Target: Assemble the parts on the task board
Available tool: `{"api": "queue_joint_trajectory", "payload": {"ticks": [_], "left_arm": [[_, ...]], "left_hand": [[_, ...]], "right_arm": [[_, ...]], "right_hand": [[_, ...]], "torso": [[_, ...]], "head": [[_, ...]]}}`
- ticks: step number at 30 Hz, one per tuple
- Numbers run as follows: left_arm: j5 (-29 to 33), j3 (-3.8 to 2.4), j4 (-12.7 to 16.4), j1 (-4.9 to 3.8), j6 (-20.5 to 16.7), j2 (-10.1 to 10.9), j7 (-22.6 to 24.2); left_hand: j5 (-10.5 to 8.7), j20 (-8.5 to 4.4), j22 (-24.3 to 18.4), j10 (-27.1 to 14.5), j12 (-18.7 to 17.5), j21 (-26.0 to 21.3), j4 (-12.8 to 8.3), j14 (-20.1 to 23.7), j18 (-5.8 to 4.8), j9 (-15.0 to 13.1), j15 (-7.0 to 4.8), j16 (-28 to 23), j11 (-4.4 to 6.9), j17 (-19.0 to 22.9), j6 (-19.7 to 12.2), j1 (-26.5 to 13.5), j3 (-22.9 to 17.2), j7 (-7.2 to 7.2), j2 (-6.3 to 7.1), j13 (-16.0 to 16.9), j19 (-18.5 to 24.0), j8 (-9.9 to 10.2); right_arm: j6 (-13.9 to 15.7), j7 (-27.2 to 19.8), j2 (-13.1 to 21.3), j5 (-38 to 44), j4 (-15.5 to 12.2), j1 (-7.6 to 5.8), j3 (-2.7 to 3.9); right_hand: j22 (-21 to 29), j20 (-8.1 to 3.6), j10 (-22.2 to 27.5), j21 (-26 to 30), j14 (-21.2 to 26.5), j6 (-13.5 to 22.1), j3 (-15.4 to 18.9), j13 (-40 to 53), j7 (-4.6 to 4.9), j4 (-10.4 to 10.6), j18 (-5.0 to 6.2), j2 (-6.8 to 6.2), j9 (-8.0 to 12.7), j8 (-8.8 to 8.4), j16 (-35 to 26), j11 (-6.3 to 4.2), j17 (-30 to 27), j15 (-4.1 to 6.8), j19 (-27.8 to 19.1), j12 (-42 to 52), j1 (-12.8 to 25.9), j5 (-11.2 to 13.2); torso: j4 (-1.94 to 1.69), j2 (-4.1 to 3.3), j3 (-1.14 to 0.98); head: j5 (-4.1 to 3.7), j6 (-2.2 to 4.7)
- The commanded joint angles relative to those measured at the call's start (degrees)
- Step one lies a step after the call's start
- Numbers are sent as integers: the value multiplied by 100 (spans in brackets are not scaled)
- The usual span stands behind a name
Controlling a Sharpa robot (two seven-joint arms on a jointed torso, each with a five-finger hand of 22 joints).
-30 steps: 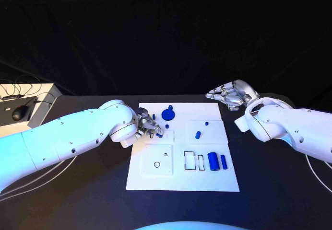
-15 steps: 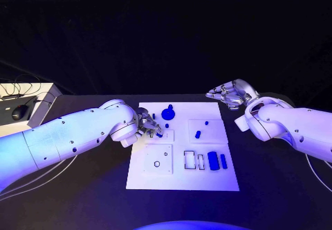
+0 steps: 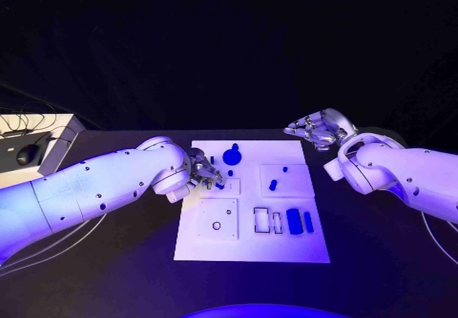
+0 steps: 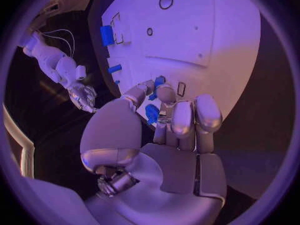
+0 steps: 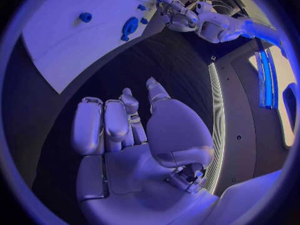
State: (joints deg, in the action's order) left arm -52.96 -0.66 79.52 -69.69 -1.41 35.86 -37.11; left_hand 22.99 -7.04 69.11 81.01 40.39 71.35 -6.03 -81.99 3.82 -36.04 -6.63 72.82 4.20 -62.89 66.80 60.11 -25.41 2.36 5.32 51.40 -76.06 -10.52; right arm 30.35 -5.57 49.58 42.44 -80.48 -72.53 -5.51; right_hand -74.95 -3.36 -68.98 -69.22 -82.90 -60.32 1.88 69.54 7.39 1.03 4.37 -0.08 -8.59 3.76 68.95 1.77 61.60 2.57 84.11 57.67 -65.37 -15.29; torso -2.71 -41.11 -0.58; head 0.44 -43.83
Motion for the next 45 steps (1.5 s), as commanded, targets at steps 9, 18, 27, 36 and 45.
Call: {"api": "queue_joint_trajectory", "payload": {"ticks": [9, 18, 27, 36, 45], "left_arm": [[-71, 4, 45, 2, 202, 18, -53], [-80, 4, 51, 2, 253, 24, -93], [-71, 4, 47, 2, 272, -1, -111], [-53, 4, 20, 1, 267, -69, -97], [-35, 4, 6, 0, 322, -114, -81]], "left_hand": [[32, 0, 12, 67, 1, -35, -99, -12, -60, -2478, -2, 31, 118, 6, 549, 218, -88, -478, -245, -6, -27, -50], [32, 2, 13, 67, -8, -40, -102, -14, -59, -2475, -2, 36, 119, 3, 553, 212, -99, -477, -246, -16, -24, -51], [34, 7, 29, 88, 25, -35, -84, -18, -61, -2472, -2, 51, 124, -9, 572, 166, -101, -486, -266, 1, -35, -60], [15, 14, 44, 112, 43, -31, -61, -23, -65, -2487, 2, 69, 126, -23, 597, 130, -50, -500, -309, 4, -41, -84], [-19, 23, 71, 153, 70, -27, -58, -28, -80, -2481, 15, 101, 124, -50, 656, 122, 66, -517, -362, 0, -50, -95]], "right_arm": [[-68, -39, -1, 37, 5, 5, 3], [-75, -36, -2, 37, 8, 6, 3], [-76, -37, 2, 37, 7, 7, 2], [-79, -36, 1, 37, 7, 7, 2], [-83, -36, 0, 37, 10, 7, 2]], "right_hand": [[-974, 13, 50, 28, 4, 29, 35, -7, 8, -14, -18, 33, -6, 14, -9, -9, -7, -5, 238, -33, 14, -20], [-973, 12, 49, 33, 4, 27, 40, -8, 7, -9, -18, 36, -7, 14, -14, -10, -9, -4, 239, -33, 24, -23], [-973, 12, 49, 33, 4, 27, 40, -8, 7, -9, -18, 36, -7, 14, -14, -10, -9, -4, 239, -33, 24, -23], [-970, 12, 50, 45, 6, 28, 40, -6, 7, -10, -16, 37, -7, 14, -20, -10, -16, -4, 236, -32, 26, -27], [-970, 12, 50, 45, 6, 28, 40, -6, 7, -10, -16, 37, -7, 14, -20, -10, -16, -4, 236, -32, 26, -27]], "torso": [[-4, 0, 3], [-3, 2, 1], [6, 1, -6], [4, 3, -7], [5, 4, -6]], "head": [[5, -24], [6, -32], [14, -25], [15, -28], [5, -28]]}}
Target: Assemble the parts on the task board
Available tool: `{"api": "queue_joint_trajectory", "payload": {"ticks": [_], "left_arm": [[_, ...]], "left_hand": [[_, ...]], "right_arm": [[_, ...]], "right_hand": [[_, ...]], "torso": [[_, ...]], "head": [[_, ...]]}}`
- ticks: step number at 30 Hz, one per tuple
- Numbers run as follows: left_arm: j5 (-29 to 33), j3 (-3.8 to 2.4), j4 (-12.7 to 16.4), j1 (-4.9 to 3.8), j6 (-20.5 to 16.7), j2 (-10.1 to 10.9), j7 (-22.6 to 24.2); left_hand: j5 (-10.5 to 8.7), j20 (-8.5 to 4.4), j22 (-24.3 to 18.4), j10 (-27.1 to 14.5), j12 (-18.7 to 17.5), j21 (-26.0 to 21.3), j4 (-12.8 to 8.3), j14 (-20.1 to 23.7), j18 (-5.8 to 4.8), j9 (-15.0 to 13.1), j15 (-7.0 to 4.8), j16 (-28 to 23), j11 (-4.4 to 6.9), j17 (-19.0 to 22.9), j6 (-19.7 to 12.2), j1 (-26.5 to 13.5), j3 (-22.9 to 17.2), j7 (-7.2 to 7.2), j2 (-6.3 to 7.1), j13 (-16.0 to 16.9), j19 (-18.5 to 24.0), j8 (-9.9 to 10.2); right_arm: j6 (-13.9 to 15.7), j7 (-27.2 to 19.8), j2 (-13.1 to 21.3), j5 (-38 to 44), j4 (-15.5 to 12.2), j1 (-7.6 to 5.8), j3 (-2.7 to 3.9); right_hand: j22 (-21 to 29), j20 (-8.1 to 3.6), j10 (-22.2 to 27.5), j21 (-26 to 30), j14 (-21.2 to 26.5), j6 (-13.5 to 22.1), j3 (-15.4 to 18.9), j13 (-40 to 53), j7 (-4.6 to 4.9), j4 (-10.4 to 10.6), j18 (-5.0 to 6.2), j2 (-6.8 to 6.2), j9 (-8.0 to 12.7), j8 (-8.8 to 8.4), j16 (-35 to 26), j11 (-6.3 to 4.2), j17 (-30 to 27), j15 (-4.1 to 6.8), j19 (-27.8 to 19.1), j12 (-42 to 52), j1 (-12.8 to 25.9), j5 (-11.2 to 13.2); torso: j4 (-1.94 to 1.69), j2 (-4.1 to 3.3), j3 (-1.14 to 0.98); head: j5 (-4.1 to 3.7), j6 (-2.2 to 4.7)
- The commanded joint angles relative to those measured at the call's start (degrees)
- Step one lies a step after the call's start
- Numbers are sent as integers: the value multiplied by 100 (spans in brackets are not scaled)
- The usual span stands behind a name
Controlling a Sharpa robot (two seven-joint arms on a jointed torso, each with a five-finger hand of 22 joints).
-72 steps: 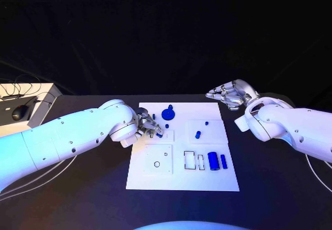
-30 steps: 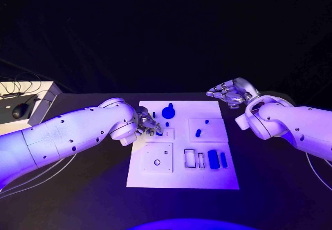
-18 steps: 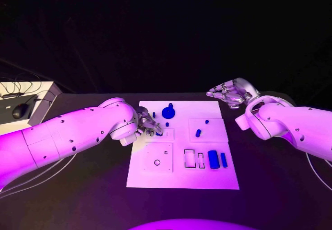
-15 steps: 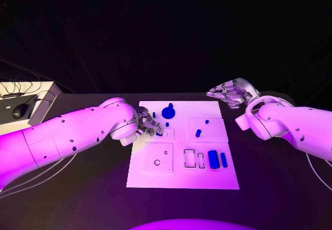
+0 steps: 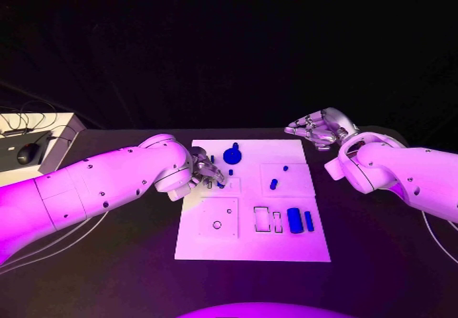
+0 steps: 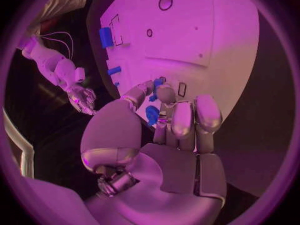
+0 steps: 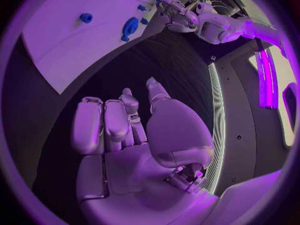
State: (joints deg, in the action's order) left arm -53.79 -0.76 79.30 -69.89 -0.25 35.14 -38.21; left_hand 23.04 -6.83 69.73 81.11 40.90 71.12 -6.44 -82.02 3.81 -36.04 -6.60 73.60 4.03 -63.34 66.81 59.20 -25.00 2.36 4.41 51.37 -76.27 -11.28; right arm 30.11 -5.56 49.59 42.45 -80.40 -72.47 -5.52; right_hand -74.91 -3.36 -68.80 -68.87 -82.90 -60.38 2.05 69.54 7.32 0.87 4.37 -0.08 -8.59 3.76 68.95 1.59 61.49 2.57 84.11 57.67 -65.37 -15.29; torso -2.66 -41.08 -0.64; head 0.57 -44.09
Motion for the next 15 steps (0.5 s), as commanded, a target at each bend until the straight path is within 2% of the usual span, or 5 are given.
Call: {"api": "queue_joint_trajectory", "payload": {"ticks": [1, 15], "left_arm": [[49, 15, 28, 20, 221, -44, 29], [34, 16, 26, 19, 282, -37, 25]], "left_hand": [[-24, 4, 11, 148, 20, -7, -15, -28, -83, -2479, 14, 33, 139, -14, 662, 214, 48, -518, -283, 2, -29, -18], [15, 15, 40, 208, 26, 2, -95, -38, -102, -2468, 27, 70, 139, -49, 734, 210, -36, -530, -299, -27, -48, -19]], "right_arm": [[-60, -37, -1, 37, 2, 2, 3], [-62, -38, 6, 37, 2, 2, 3]], "right_hand": [[-974, 12, 31, 10, 6, 34, 24, -6, 14, 7, -16, 37, -7, 14, -20, 8, -5, -5, 236, -32, 26, -27], [-973, 12, 30, 14, 6, 35, 25, -6, 14, 3, -15, 36, -7, 14, -24, 8, -9, -5, 236, -31, 27, -38]], "torso": [[-1, 2, 0], [-8, 0, 5]], "head": [[-9, -4], [-9, -15]]}}
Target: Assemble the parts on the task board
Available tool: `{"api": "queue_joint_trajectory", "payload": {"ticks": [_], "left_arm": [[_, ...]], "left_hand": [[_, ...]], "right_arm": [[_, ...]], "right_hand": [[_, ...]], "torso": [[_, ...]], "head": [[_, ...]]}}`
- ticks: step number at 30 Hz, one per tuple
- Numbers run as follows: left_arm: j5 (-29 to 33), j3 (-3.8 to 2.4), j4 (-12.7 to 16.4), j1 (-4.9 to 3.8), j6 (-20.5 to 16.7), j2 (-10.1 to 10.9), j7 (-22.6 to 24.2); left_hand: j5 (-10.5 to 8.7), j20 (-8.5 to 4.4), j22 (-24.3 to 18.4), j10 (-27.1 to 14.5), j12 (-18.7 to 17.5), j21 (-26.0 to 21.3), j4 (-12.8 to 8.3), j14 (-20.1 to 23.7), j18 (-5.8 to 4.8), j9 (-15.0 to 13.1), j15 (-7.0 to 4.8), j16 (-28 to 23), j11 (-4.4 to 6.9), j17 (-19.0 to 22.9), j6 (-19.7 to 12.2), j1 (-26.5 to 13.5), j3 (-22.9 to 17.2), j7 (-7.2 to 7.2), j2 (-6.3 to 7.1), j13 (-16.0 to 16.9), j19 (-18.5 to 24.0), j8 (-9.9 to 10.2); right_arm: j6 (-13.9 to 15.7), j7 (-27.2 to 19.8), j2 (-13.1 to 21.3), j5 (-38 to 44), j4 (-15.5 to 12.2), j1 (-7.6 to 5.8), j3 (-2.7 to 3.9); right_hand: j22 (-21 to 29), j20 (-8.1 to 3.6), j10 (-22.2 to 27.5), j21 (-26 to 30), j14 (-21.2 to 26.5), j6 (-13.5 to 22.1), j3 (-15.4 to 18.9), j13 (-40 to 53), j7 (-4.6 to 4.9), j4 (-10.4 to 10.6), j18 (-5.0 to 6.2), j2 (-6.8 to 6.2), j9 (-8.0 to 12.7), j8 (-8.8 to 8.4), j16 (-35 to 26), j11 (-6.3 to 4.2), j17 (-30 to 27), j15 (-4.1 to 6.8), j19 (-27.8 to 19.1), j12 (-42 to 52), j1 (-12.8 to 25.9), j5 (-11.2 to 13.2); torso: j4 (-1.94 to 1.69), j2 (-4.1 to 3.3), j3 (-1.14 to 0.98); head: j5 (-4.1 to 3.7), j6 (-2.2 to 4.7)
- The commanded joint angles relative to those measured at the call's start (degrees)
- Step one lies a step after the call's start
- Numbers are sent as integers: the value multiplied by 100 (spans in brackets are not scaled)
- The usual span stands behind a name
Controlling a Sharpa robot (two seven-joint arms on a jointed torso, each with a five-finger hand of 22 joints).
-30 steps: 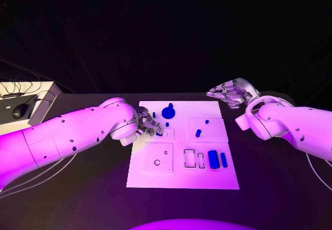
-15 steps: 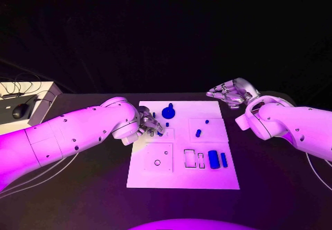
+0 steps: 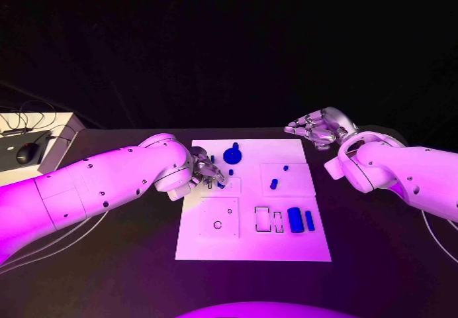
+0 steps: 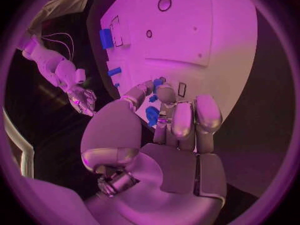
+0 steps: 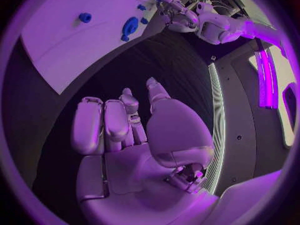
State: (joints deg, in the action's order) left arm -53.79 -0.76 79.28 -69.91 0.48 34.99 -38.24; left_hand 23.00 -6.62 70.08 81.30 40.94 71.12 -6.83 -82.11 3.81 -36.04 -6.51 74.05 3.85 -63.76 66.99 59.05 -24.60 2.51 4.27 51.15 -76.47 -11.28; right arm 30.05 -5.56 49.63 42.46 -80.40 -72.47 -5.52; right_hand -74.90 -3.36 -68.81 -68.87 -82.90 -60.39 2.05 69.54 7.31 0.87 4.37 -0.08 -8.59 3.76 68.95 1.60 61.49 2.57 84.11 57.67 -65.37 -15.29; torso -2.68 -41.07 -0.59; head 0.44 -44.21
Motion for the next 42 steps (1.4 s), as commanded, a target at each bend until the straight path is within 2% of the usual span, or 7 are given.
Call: {"api": "queue_joint_trajectory", "payload": {"ticks": [1, 12, 17, 28, 30, 33, 42], "left_arm": [[33, 16, 29, 22, 209, -21, 28], [55, 4, 83, 20, 192, 19, 19], [58, -10, 88, 20, 206, 29, 13], [85, -26, 94, 18, 221, 45, 13], [97, -28, 86, 16, 241, 46, 11], [115, -29, 65, 13, 287, 40, 6], [137, -32, -3, 3, 436, 22, -32]], "left_hand": [[20, -5, 14, 193, 19, 7, -70, -30, -104, -2471, 19, 27, 157, -7, 720, 213, -115, -543, -280, -13, -33, -20], [44, -2, 43, 205, 15, 17, -102, -31, -104, -2490, 18, 41, 162, -13, 731, 165, -244, -548, -265, -43, -48, -30], [53, -2, 51, 211, 14, 17, -118, -31, -106, -2501, 18, 45, 163, -13, 731, 147, -300, -549, -252, -62, -51, -38], [59, 0, 74, 215, 19, 25, -130, -33, -108, -2513, 19, 58, 164, -21, 741, 112, -388, -552, -236, -95, -59, -50], [64, 1, 79, 216, 21, 28, -137, -32, -109, -2515, 19, 58, 164, -18, 740, 109, -401, -552, -231, -101, -61, -52], [65, 1, 80, 216, 21, 28, -137, -32, -109, -2515, 19, 58, 164, -19, 741, 109, -403, -552, -231, -101, -61, -52], [84, 6, 95, 215, 20, 33, -158, -34, -112, -2518, 24, 67, 161, -24, 749, 100, -459, -551, -206, -131, -62, -58]], "right_arm": [[-56, -38, 2, 36, 2, 2, 3], [-56, -36, 4, 36, 3, 2, 3], [-56, -34, 5, 36, 7, 2, 3], [-62, -36, -16, 36, 40, 5, 2], [-61, -36, -16, 36, 42, 6, 2], [-59, -36, -15, 36, 43, 8, 2], [-56, -36, -18, 36, 47, 8, 2]], "right_hand": [[-974, 12, 31, 14, 6, 35, 25, -6, 15, 3, -15, 36, -7, 13, -25, 7, -10, -5, 236, -31, 27, -38], [-974, 12, 31, 14, 6, 35, 25, -6, 15, 3, -15, 36, -7, 13, -25, 7, -10, -5, 236, -31, 27, -38], [-974, 12, 31, 14, 6, 35, 25, -6, 15, 3, -15, 36, -7, 13, -25, 7, -10, -5, 236, -31, 27, -38], [-974, 12, 31, 14, 6, 35, 25, -6, 15, 3, -15, 36, -7, 13, -25, 7, -10, -5, 236, -31, 27, -38], [-974, 12, 31, 14, 6, 35, 25, -6, 15, 3, -15, 36, -7, 13, -25, 7, -10, -5, 236, -31, 27, -38], [-973, 12, 32, 19, 5, 43, 27, -5, 18, -1, -15, 34, -5, 12, -26, 9, -11, -5, 236, -30, 34, -41], [-973, 12, 32, 19, 5, 43, 27, -5, 18, -1, -15, 34, -5, 12, -26, 9, -11, -5, 236, -30, 34, -41]], "torso": [[-6, -1, 1], [-2, -4, -2], [-6, -6, 4], [1, -9, -2], [1, -7, 3], [-2, -4, -5], [-3, -2, -6]], "head": [[3, -3], [0, -1], [-13, -5], [1, -4], [-7, -12], [-4, -15], [-7, -37]]}}
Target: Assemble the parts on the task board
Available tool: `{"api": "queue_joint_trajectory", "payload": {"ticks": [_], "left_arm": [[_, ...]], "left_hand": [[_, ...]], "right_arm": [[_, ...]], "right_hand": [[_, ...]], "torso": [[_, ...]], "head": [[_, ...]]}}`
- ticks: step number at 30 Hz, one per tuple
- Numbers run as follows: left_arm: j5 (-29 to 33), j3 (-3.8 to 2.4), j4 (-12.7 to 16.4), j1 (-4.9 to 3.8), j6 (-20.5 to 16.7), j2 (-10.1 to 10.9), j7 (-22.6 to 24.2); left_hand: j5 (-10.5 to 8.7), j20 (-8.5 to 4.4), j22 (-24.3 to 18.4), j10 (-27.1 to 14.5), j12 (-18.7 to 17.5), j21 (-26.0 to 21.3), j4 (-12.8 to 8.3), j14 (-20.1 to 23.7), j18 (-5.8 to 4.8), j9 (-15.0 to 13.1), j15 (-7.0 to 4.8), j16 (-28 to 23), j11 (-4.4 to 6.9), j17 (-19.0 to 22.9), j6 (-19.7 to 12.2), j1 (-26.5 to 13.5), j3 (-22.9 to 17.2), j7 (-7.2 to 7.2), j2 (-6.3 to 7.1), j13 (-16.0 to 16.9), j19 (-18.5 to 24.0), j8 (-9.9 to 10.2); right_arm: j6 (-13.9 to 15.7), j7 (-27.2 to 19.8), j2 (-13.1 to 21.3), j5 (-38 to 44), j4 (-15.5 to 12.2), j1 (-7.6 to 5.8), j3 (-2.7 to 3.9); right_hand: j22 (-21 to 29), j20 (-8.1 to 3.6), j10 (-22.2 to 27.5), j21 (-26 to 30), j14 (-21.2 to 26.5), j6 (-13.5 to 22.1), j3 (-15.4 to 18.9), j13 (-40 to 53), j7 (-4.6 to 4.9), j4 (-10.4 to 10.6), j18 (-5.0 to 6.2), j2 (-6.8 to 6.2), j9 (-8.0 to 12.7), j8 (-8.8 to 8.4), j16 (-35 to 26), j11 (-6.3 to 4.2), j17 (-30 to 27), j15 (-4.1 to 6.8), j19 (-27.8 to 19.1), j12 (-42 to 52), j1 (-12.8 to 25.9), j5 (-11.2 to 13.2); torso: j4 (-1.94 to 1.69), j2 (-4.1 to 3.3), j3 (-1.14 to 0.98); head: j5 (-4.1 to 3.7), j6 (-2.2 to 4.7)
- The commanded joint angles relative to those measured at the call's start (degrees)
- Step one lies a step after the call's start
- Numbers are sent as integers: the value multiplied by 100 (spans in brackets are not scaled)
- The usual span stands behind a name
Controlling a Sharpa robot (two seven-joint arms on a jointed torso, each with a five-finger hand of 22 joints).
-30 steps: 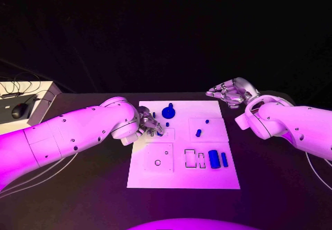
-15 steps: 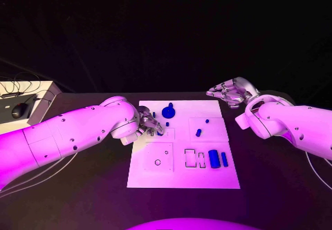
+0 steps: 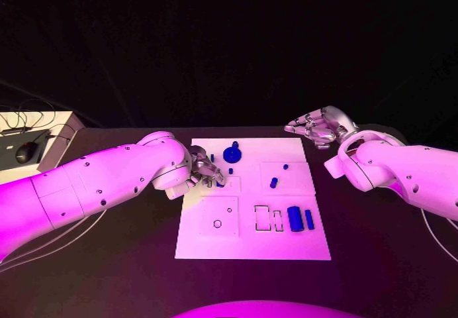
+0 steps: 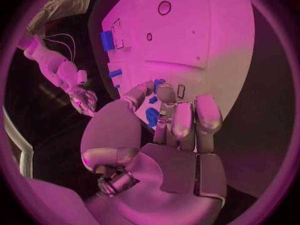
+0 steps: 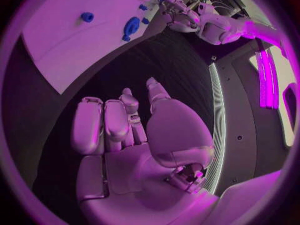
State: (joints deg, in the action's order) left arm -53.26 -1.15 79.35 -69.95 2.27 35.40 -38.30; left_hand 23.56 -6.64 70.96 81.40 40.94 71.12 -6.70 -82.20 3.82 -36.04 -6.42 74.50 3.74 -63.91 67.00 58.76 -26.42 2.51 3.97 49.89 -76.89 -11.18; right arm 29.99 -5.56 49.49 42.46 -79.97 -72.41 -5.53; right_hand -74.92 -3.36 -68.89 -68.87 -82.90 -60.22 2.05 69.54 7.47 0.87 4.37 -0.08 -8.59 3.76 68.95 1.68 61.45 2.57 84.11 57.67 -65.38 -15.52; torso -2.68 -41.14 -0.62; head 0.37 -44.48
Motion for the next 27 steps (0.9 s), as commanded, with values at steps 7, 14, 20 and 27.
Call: {"api": "queue_joint_trajectory", "payload": {"ticks": [7, 14, 20, 27], "left_arm": [[96, 10, -119, -4, 410, -43, -65], [93, 11, -183, -7, 479, -61, -78], [99, 13, -204, -8, 465, -99, -74], [108, 16, -214, -8, 438, -142, -71]], "left_hand": [[33, 8, 11, 202, 20, 33, -175, -24, -113, -2519, 16, 23, 172, -9, 750, 128, -298, -550, -173, -17, -20, -69], [29, 9, 22, 195, 11, 39, -174, -23, -114, -2521, 17, 22, 169, -6, 745, 123, -306, -549, -172, -34, -24, -69], [29, 9, 22, 195, 11, 39, -174, -23, -114, -2521, 17, 22, 169, -6, 745, 123, -306, -549, -172, -34, -24, -69], [10, 9, 25, 183, 24, 32, -154, -21, -112, -2531, 16, 17, 169, 7, 734, 106, -300, -548, -185, -55, -20, -76]], "right_arm": [[-45, -39, -5, 36, 6, 2, 3], [-44, -38, -6, 36, 7, 2, 3], [-43, -40, -9, 36, 7, 2, 3], [-41, -40, -8, 36, 5, 2, 3]], "right_hand": [[-972, 12, 39, 19, 5, 27, 27, -5, 2, -1, -15, 34, -5, 12, -26, 2, -7, -5, 237, -30, 34, -18], [-972, 12, 39, 19, 5, 27, 27, -5, 2, -1, -15, 34, -5, 12, -26, 2, -7, -5, 237, -30, 34, -18], [-972, 12, 39, 19, 5, 27, 27, -5, 2, -1, -15, 34, -5, 12, -26, 2, -7, -5, 237, -30, 34, -18], [-972, 12, 39, 19, 5, 27, 27, -5, 2, -1, -15, 34, -5, 12, -26, 2, -7, -5, 237, -30, 34, -18]], "torso": [[-8, 10, 2], [-4, 5, 8], [-4, 4, 4], [-5, 5, 4]], "head": [[7, -6], [5, -10], [7, -1], [2, -11]]}}
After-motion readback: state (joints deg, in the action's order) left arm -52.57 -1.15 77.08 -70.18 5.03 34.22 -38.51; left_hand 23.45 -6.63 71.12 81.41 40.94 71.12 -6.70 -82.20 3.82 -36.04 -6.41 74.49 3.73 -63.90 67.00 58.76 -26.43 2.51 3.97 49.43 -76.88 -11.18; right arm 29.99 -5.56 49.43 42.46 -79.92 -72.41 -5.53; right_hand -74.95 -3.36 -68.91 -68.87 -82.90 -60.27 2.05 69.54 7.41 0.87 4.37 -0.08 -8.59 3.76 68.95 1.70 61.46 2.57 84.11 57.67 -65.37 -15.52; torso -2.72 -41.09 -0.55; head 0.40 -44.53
